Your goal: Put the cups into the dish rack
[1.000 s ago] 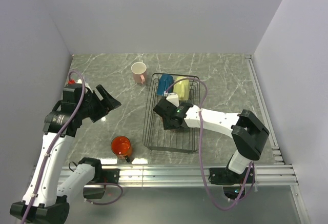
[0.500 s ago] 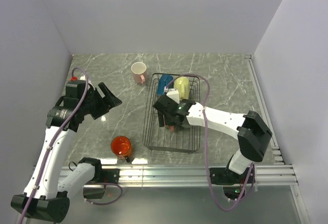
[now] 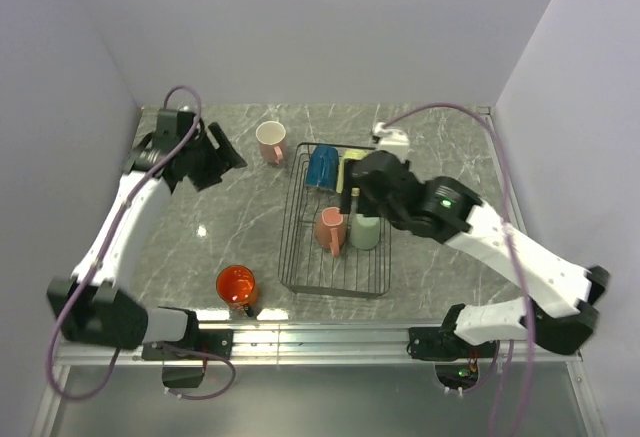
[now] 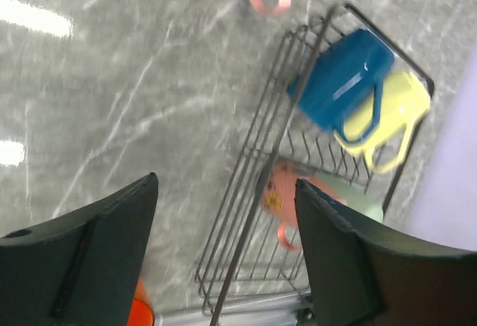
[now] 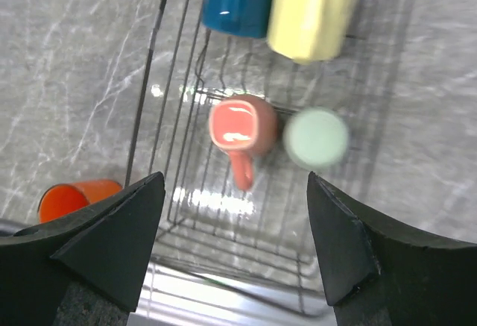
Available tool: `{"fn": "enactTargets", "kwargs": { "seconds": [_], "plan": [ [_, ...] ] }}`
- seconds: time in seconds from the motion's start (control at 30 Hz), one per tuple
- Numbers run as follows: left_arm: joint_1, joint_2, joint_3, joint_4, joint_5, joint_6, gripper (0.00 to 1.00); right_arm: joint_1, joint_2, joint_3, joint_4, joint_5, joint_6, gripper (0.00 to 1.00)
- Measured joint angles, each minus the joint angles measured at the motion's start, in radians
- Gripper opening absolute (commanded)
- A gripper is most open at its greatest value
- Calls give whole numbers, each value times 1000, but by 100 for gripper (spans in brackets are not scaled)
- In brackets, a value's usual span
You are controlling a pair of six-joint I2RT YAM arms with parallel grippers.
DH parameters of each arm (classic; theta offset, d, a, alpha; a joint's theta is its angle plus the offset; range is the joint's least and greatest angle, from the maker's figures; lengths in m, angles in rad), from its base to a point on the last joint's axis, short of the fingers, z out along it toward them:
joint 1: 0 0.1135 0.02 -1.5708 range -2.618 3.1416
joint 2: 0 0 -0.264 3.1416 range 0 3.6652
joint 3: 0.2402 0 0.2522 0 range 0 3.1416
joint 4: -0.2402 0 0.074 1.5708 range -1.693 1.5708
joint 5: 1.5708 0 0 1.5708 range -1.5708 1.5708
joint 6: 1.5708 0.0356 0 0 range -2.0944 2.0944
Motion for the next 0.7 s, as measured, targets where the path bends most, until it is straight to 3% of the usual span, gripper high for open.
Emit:
{"fn": "enactTargets", "kwargs": {
  "seconds": [0.3,0.7],
  "plan": [
    [-1,483,336,30,-28,54,73,-19,-335,-209,-114,21,50,84],
    [-3,848,649,38,-43,82,73,-144,-455,-310,-151,25,46,84]
  ]
}}
